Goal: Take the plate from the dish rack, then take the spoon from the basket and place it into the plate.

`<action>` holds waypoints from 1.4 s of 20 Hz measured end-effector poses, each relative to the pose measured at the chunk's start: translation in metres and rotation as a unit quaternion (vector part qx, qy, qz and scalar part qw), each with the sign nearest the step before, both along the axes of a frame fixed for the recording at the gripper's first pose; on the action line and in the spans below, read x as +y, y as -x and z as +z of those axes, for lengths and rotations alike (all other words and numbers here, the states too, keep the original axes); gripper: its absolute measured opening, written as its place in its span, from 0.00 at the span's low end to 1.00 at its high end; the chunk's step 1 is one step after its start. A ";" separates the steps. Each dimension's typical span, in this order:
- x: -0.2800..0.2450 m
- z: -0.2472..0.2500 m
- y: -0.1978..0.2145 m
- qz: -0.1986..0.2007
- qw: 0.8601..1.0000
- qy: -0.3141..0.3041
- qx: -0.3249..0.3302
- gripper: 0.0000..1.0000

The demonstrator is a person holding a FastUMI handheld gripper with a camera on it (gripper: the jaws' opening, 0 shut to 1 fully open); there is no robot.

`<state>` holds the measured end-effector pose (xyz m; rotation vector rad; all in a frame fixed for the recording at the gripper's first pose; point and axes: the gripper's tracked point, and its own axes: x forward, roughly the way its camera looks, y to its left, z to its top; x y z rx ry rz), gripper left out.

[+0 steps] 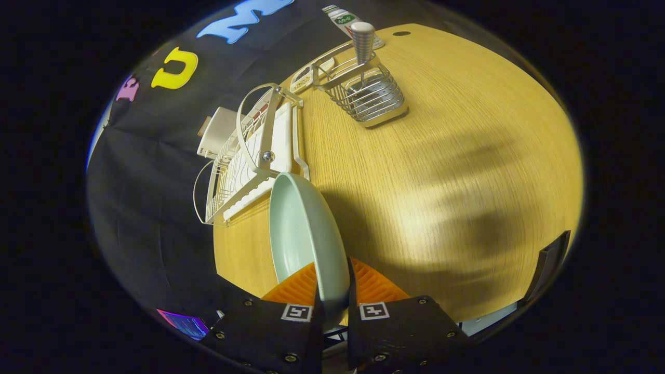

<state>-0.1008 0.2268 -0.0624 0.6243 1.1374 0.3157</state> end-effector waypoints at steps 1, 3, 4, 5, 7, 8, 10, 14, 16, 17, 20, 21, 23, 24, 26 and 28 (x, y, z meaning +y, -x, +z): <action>-0.004 -0.002 -0.002 0.002 1.000 0.006 -0.005 0.21; -0.011 -0.007 -0.002 0.009 1.000 0.027 -0.009 0.24; -0.015 -0.009 -0.003 0.012 0.999 0.035 -0.011 0.25; -0.018 -0.010 -0.005 0.014 0.999 0.043 -0.017 0.32; -0.026 -0.004 -0.007 0.016 0.998 0.056 -0.039 0.34; -0.030 0.003 -0.008 0.020 0.996 0.062 -0.055 0.34; -0.042 0.023 -0.014 0.025 0.989 0.094 -0.108 0.44; -0.069 0.094 -0.031 0.026 0.957 0.152 -0.247 0.65; -0.084 0.135 -0.044 0.004 0.930 0.168 -0.327 0.78; -0.089 0.157 -0.050 -0.009 0.914 0.167 -0.370 0.78; -0.107 0.196 -0.060 -0.048 0.867 0.171 -0.466 0.79; -0.114 0.203 -0.059 -0.056 0.855 0.178 -0.484 0.79; -0.125 0.211 -0.061 -0.060 0.838 0.185 -0.510 0.78; -0.128 0.212 -0.062 -0.066 0.830 0.187 -0.522 0.78; -0.135 0.210 -0.070 -0.076 0.816 0.192 -0.540 0.78; -0.138 0.196 -0.082 -0.085 0.811 0.194 -0.545 0.78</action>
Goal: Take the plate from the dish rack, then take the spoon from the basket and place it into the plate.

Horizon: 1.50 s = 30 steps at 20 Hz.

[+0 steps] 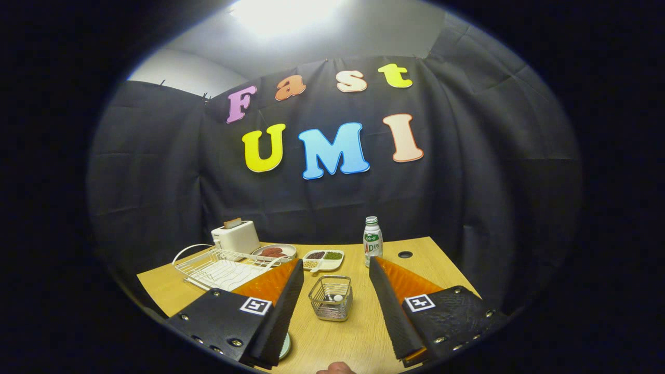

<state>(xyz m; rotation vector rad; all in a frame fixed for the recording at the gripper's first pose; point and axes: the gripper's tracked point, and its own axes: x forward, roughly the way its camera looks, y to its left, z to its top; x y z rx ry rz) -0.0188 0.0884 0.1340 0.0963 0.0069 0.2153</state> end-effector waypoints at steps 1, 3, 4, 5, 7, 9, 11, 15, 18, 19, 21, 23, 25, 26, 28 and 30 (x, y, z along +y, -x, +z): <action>0.000 -0.008 -0.007 0.000 1.000 -0.004 0.001 0.78; 0.003 -0.020 -0.018 -0.002 1.000 -0.006 0.001 0.78; 0.004 -0.026 -0.025 -0.005 1.000 -0.004 -0.004 0.78; 0.003 -0.032 -0.031 -0.009 1.000 0.000 -0.007 0.78; 0.005 -0.043 -0.039 -0.015 1.000 0.011 -0.014 0.78; 0.010 -0.052 -0.047 -0.016 0.999 0.022 -0.020 0.79; 0.016 -0.062 -0.055 -0.014 0.999 0.030 -0.023 0.78; 0.024 -0.081 -0.078 -0.019 0.999 0.036 -0.026 0.76; 0.027 -0.089 -0.092 -0.030 0.999 0.023 -0.027 0.60; 0.023 -0.092 -0.098 -0.045 0.998 0.026 -0.032 0.50; 0.029 -0.094 -0.097 -0.033 0.999 0.027 -0.027 0.21; 0.038 -0.093 -0.093 -0.023 0.999 0.024 -0.024 0.11; 0.039 -0.086 -0.091 -0.022 0.999 0.027 -0.015 0.05; 0.041 -0.083 -0.091 -0.020 0.999 0.023 -0.010 0.05; 0.038 -0.075 -0.092 -0.028 0.999 0.028 -0.006 0.05; 0.036 -0.065 -0.088 -0.030 0.999 0.038 -0.011 0.05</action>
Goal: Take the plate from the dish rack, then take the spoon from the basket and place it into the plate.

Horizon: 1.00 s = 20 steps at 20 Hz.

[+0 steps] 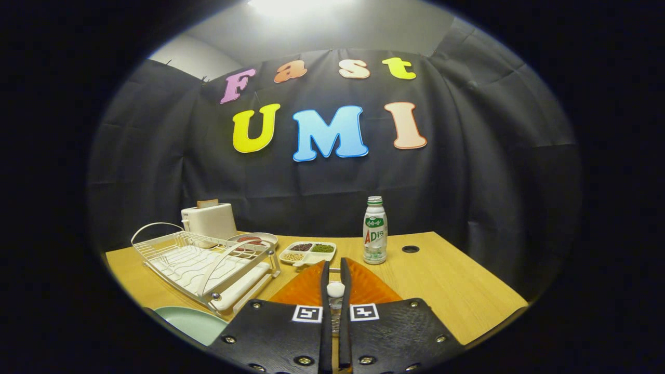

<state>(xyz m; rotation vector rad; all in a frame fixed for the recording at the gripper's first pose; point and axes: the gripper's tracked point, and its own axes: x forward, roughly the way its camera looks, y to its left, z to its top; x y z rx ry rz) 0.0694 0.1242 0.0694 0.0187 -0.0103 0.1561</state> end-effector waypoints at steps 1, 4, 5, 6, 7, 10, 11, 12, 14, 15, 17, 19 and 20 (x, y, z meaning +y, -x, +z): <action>0.000 0.003 0.003 0.000 1.000 0.001 0.004 0.05; -0.005 0.026 0.009 -0.005 1.000 0.006 -0.001 0.05; -0.006 0.033 0.012 -0.006 1.000 0.007 -0.001 0.05; -0.007 0.040 0.016 -0.006 1.000 0.006 -0.001 0.05; -0.007 0.050 0.021 -0.006 1.000 0.007 -0.001 0.05; -0.010 0.076 0.035 -0.008 1.000 0.015 -0.003 0.05; -0.010 0.082 0.038 -0.009 1.000 0.018 -0.003 0.05; -0.011 0.089 0.043 -0.010 1.000 0.020 -0.004 0.05; -0.011 0.101 0.051 -0.013 1.000 0.021 -0.002 0.05; -0.011 0.106 0.056 -0.015 1.000 0.020 0.001 0.05; -0.012 0.117 0.065 -0.019 1.000 0.021 0.005 0.05; -0.011 0.124 0.073 -0.019 1.000 0.018 0.013 0.05; -0.008 0.128 0.078 -0.017 1.000 0.016 0.018 0.05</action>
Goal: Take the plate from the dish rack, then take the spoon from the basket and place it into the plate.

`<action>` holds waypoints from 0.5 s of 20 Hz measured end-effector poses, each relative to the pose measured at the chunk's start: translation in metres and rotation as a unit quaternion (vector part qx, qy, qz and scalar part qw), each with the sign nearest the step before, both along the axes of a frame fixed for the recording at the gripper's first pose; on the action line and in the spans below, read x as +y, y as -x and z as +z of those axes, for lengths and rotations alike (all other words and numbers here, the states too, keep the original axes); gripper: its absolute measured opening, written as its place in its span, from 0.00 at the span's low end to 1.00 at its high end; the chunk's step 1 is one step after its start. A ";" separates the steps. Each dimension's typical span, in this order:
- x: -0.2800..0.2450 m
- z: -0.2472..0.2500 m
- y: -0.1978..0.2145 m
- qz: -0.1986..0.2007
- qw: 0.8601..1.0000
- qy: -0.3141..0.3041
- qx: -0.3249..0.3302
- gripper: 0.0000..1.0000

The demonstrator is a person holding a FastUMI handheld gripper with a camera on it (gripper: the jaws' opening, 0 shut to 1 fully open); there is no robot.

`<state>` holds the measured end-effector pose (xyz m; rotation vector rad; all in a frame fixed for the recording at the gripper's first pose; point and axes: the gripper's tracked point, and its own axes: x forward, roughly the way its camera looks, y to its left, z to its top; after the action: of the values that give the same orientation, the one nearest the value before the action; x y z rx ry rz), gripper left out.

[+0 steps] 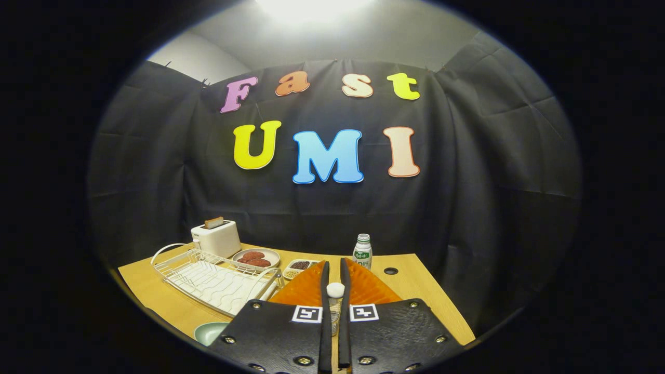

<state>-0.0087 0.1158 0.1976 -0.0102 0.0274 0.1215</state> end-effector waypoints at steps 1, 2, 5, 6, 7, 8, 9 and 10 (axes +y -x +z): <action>0.001 0.003 0.003 0.001 1.000 0.001 0.004 0.05; 0.001 0.007 0.006 0.001 1.000 0.004 0.005 0.05; 0.005 0.016 0.020 0.004 1.000 0.018 0.006 0.05; 0.009 0.018 0.023 0.005 1.000 0.018 0.007 0.05; 0.013 0.019 0.027 0.006 1.000 0.020 0.009 0.05; 0.018 0.018 0.029 0.011 1.000 0.019 0.012 0.05; 0.023 0.016 0.032 0.016 1.000 0.022 0.015 0.05; 0.026 0.015 0.036 0.018 0.999 0.026 0.016 0.05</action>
<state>-0.0445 0.1418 0.2123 -0.0614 0.0631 0.1563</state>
